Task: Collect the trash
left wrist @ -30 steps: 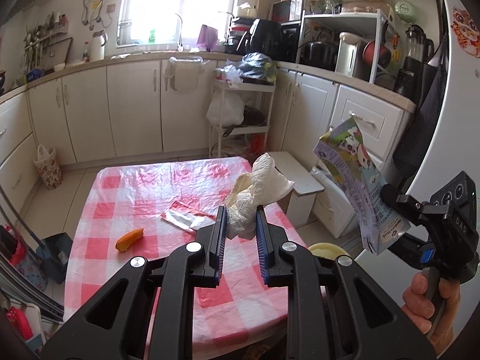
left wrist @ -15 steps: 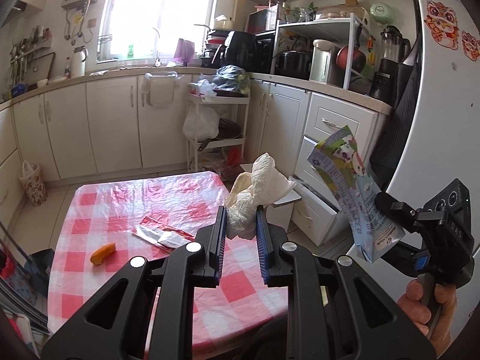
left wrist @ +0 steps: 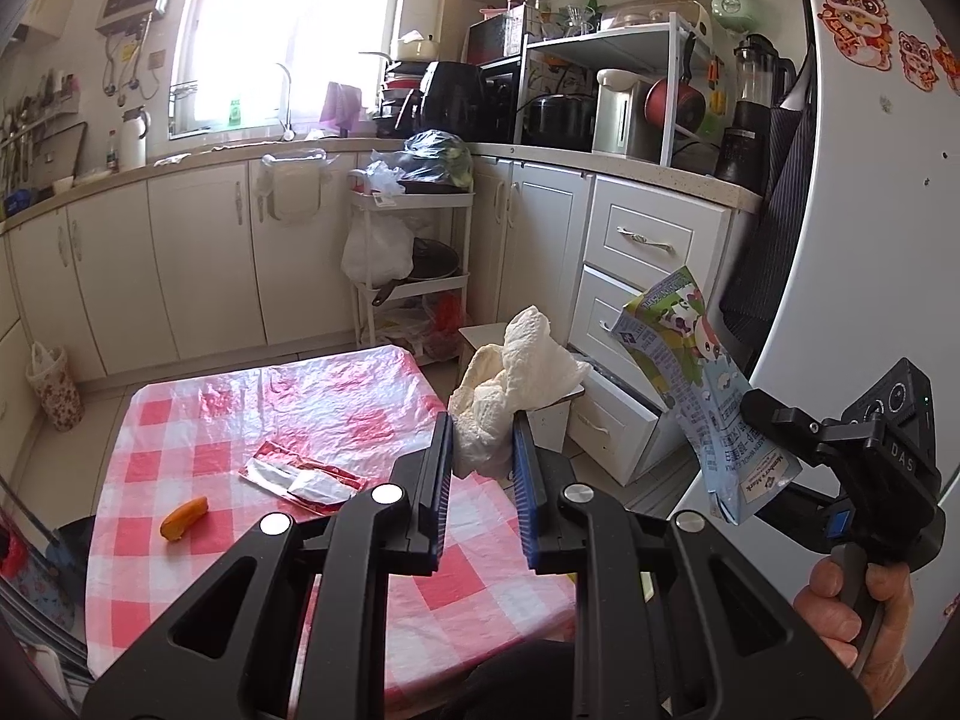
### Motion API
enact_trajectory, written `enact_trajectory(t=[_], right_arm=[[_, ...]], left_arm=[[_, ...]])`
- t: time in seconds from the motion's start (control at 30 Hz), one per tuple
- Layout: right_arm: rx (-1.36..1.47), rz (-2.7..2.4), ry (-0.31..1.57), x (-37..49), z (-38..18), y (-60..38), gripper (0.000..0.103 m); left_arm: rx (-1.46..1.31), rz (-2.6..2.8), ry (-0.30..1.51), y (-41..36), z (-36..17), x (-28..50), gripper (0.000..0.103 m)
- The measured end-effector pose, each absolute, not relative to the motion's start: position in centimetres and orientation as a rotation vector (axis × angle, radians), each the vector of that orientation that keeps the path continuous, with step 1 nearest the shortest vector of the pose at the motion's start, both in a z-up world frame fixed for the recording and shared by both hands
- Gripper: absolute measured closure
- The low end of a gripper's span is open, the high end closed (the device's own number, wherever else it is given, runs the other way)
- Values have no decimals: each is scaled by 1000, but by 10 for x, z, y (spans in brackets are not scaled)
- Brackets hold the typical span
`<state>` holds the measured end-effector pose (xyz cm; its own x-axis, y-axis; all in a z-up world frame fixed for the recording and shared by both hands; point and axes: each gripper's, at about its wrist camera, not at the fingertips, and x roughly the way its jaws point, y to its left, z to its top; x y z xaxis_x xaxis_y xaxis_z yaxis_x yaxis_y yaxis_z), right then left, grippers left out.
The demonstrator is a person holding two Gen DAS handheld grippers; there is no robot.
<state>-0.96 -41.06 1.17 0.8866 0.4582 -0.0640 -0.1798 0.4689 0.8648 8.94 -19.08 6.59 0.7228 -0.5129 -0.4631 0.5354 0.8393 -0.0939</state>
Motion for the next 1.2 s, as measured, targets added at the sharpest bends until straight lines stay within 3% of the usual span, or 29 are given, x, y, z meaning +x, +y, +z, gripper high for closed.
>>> enact_trajectory(t=[0.6, 1.2], right_arm=[[981, 431, 282, -13, 31, -400, 53], [1009, 384, 291, -19, 15, -412, 53]], left_arm=[[1, -571, 430, -165, 82, 73, 85], [29, -587, 458, -177, 75, 74, 85]])
